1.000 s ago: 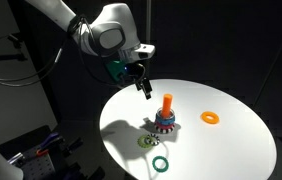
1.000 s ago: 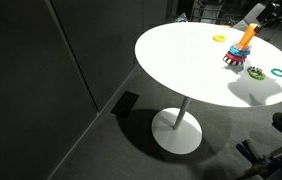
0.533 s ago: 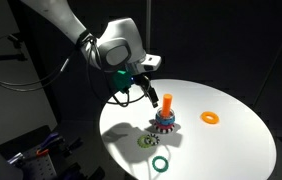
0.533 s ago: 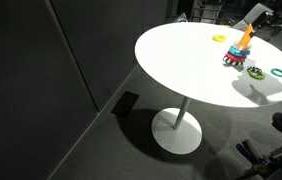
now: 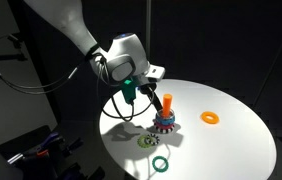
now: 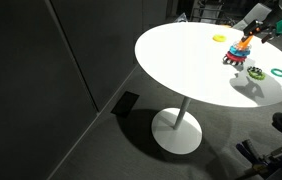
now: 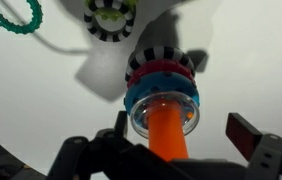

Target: Place the clear ring on the table

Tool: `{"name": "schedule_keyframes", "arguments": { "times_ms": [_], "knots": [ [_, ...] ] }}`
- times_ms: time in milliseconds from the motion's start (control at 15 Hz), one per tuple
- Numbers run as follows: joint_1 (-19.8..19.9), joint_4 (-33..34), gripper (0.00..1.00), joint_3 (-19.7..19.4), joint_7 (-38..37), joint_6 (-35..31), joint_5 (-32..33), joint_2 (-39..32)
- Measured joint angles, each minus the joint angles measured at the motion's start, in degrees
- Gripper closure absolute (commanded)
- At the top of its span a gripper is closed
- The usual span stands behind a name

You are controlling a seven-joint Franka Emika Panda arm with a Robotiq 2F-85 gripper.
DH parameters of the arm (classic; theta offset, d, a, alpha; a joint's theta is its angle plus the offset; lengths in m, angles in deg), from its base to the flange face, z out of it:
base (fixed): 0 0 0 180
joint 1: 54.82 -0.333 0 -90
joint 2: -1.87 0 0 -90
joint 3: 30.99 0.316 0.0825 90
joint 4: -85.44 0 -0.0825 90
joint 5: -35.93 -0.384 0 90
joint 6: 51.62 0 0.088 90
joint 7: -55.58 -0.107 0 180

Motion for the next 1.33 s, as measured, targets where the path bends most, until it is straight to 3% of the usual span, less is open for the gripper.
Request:
{"name": "schedule_keyframes", "arguments": {
  "times_ms": [400, 1333],
  "knots": [
    [-3.6, 3.7, 0.0, -3.3, 0.0, -2.0, -2.7, -5.3],
    [-5.2, 7.2, 0.0, -3.9, 0.0, -4.6, -6.6, -10.9]
  ]
}}
